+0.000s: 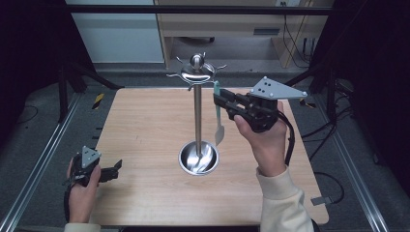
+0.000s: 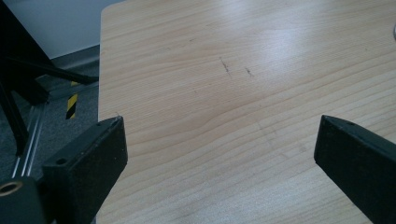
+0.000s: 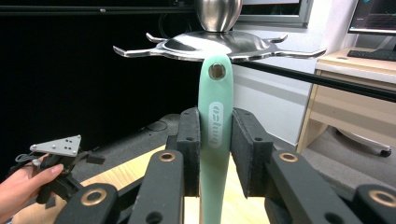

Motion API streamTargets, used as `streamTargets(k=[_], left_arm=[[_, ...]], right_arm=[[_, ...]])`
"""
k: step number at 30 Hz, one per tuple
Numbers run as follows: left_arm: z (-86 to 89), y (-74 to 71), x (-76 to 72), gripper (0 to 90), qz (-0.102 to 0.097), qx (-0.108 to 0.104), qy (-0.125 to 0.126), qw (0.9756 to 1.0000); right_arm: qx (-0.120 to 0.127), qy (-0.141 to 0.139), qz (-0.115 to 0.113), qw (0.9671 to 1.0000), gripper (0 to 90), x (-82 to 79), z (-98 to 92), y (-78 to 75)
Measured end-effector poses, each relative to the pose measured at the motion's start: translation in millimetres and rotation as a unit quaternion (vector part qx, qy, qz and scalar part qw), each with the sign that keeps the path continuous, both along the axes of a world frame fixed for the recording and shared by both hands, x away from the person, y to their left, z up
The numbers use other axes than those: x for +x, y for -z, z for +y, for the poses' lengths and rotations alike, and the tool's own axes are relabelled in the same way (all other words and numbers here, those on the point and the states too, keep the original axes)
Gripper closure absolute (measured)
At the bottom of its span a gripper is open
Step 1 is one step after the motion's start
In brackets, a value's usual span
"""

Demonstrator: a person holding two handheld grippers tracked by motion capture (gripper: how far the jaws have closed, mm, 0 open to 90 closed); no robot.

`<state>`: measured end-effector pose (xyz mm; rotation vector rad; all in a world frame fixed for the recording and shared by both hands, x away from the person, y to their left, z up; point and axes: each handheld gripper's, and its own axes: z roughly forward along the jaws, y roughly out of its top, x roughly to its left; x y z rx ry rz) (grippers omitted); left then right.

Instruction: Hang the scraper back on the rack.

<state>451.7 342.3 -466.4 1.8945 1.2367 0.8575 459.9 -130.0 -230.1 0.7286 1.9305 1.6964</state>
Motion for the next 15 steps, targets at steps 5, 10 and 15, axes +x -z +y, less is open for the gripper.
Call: streamTargets(k=[5,10,15], left_arm=[[0.1,-0.2,-0.1,2.4,0.000,0.002,-0.002,1.0000],[-1.5,-1.9,-1.7,2.4,-0.008,0.005,0.002,1.0000],[-1.2,-4.2,-3.4,2.4,-0.017,-0.003,0.002,0.9998]], right_arm=[[0.001,-0.004,0.002,1.0000,73.0,0.3,-1.0,0.9],[-0.006,0.000,-0.005,1.0000,72.6,-2.8,-0.9,0.6],[-0.009,0.013,-0.006,0.9999,72.4,-6.1,-4.4,0.8]])
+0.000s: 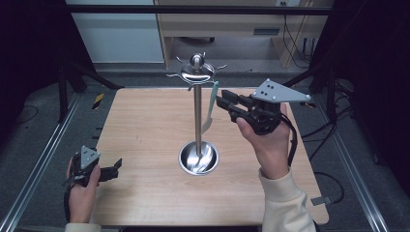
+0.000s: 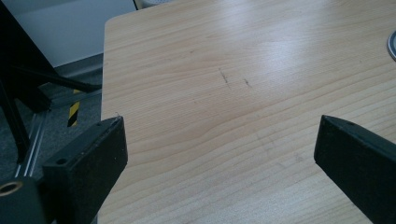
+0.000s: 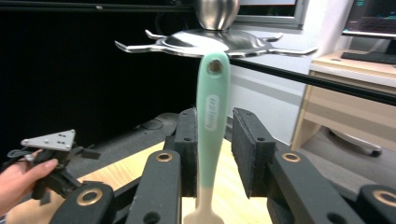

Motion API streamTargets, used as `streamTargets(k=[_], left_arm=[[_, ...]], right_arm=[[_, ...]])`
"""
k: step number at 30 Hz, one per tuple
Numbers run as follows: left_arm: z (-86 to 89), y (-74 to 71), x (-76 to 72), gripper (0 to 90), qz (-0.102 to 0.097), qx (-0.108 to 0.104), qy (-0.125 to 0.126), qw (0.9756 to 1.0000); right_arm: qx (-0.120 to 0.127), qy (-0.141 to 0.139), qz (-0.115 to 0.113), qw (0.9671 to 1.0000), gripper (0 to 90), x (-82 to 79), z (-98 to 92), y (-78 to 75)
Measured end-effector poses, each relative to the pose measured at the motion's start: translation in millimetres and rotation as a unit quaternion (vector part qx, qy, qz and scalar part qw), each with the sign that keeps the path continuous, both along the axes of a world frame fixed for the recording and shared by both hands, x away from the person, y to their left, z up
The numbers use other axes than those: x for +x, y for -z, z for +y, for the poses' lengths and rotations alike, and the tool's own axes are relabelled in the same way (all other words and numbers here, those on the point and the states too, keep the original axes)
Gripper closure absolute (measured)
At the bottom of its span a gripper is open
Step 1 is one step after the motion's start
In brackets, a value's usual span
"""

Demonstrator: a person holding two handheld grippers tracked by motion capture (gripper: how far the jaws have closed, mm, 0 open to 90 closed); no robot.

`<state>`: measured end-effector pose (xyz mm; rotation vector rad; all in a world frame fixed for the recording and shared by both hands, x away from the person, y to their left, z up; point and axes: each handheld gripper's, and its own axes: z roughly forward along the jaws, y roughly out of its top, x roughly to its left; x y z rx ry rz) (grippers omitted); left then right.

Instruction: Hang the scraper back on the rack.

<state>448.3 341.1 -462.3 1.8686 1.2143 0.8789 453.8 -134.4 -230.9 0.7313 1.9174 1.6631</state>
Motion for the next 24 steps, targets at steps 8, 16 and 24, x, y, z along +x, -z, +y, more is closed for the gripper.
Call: streamTargets(k=[8,16,24], left_arm=[[0.0,2.5,2.9,2.4,0.009,0.001,0.001,1.0000],[3.7,2.2,3.9,2.4,0.009,-0.002,-0.004,1.0000],[3.9,1.3,3.1,2.4,0.006,-0.003,-0.007,1.0000]], right_arm=[[-0.011,0.038,0.004,0.9992,67.0,-4.1,-7.5,3.9],[-0.029,0.077,0.016,0.9964,53.8,-5.9,-15.9,4.7],[-0.029,0.121,0.016,0.9922,35.5,-2.3,-17.9,7.9]])
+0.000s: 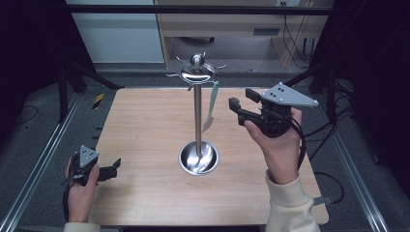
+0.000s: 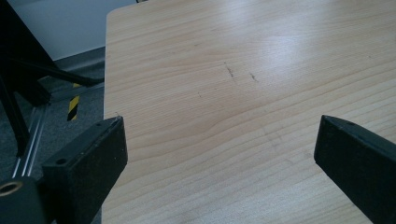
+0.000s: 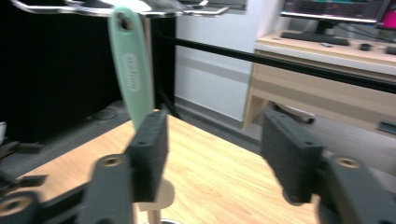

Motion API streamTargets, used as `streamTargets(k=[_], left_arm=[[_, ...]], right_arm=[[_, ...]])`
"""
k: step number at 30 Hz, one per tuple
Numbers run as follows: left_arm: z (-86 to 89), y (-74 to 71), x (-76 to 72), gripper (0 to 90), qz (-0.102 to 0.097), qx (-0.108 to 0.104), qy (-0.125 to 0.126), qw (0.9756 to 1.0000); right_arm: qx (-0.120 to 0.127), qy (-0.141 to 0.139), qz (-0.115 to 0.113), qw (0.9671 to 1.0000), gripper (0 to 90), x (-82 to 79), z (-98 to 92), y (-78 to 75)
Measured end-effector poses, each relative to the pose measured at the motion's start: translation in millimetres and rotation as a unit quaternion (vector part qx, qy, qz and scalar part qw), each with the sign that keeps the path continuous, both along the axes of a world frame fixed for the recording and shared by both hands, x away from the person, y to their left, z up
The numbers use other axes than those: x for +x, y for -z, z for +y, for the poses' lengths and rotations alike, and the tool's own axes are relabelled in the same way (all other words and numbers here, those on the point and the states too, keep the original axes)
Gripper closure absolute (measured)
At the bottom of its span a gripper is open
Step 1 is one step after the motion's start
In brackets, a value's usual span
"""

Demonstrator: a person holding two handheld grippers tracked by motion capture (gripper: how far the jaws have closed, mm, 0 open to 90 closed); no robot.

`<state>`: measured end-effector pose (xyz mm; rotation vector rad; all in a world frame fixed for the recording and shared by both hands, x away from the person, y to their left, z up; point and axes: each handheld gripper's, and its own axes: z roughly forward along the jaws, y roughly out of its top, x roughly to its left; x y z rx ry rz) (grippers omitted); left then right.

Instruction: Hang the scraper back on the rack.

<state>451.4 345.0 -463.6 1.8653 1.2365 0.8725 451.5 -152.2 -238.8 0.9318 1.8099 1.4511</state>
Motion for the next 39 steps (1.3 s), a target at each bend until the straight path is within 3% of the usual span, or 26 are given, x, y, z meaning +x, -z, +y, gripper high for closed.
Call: streamTargets(k=[2,7,10,26,30,39], left_arm=[[-0.8,-0.3,0.3,2.4,-0.002,0.000,0.000,1.0000],[-1.8,-0.5,-0.4,2.4,-0.002,0.003,0.002,1.0000],[-0.9,-1.6,0.5,2.3,-0.003,0.006,0.002,1.0000],[-0.2,-2.3,0.5,2.3,-0.007,0.007,0.001,1.0000],[0.0,-2.9,0.3,2.3,-0.010,0.006,0.001,0.9999],[-0.9,-3.0,1.3,2.3,-0.010,0.007,0.001,0.9999]], right_arm=[[0.002,0.027,-0.008,0.9996,29.0,1.0,-0.5,1.4],[0.008,0.055,-0.018,0.9983,17.0,5.1,-7.6,5.2],[-0.006,0.069,-0.023,0.9973,10.3,5.6,-12.3,6.8],[-0.011,0.090,-0.006,0.9959,6.0,16.0,-26.9,24.8],[-0.001,0.100,-0.006,0.9949,8.0,17.4,-31.3,28.3],[-0.017,0.104,0.007,0.9944,8.1,20.2,-32.9,39.3]])
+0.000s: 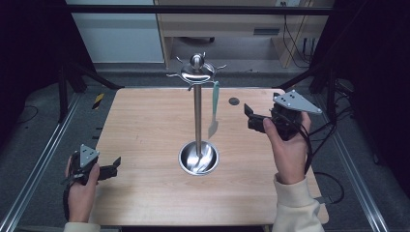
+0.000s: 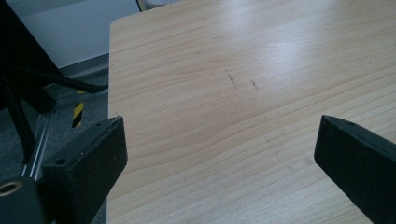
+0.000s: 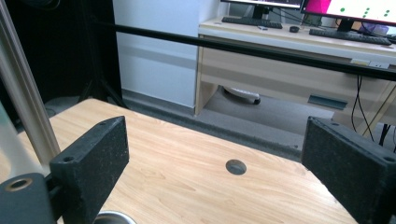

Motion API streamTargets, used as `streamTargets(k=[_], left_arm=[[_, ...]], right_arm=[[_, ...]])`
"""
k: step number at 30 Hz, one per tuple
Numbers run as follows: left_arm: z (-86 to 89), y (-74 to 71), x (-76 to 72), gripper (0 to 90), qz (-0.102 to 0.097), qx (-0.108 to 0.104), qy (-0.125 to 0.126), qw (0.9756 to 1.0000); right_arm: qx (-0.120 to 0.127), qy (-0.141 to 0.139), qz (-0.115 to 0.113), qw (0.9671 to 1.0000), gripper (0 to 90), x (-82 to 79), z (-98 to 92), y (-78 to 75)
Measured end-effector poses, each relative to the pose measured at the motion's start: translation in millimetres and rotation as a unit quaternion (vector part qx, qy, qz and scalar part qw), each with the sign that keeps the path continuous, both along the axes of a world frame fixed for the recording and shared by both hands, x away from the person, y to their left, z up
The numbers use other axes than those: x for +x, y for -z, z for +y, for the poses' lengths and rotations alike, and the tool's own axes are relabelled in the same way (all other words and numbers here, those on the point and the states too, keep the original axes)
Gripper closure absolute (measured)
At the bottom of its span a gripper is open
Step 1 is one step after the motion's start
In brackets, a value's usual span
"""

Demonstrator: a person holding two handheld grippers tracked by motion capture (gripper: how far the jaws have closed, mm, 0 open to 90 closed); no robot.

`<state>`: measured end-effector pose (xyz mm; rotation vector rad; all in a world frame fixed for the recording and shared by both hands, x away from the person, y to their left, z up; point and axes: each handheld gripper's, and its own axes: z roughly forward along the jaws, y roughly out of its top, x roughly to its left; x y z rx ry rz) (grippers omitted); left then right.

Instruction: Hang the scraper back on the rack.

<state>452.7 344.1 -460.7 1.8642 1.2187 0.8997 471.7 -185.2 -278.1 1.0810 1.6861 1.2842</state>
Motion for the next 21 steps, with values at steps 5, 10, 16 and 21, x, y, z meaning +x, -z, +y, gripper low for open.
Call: streamTargets(k=[5,10,16,21], left_arm=[[-1.0,-0.1,0.2,2.2,0.000,0.004,0.001,1.0000],[-2.1,0.1,0.4,2.2,0.001,0.005,0.003,1.0000],[-1.4,0.3,0.7,2.2,0.000,0.005,0.002,1.0000],[-3.7,0.8,1.0,2.2,0.002,0.008,0.006,1.0000]], right_arm=[[0.004,-0.004,0.010,0.9999,8.3,0.5,-1.3,8.5],[0.001,0.009,0.019,0.9998,8.1,3.0,-1.8,23.3],[-0.002,0.012,0.028,0.9995,9.3,2.4,-0.4,41.2],[-0.009,0.014,0.044,0.9989,9.3,3.6,2.2,57.0]])
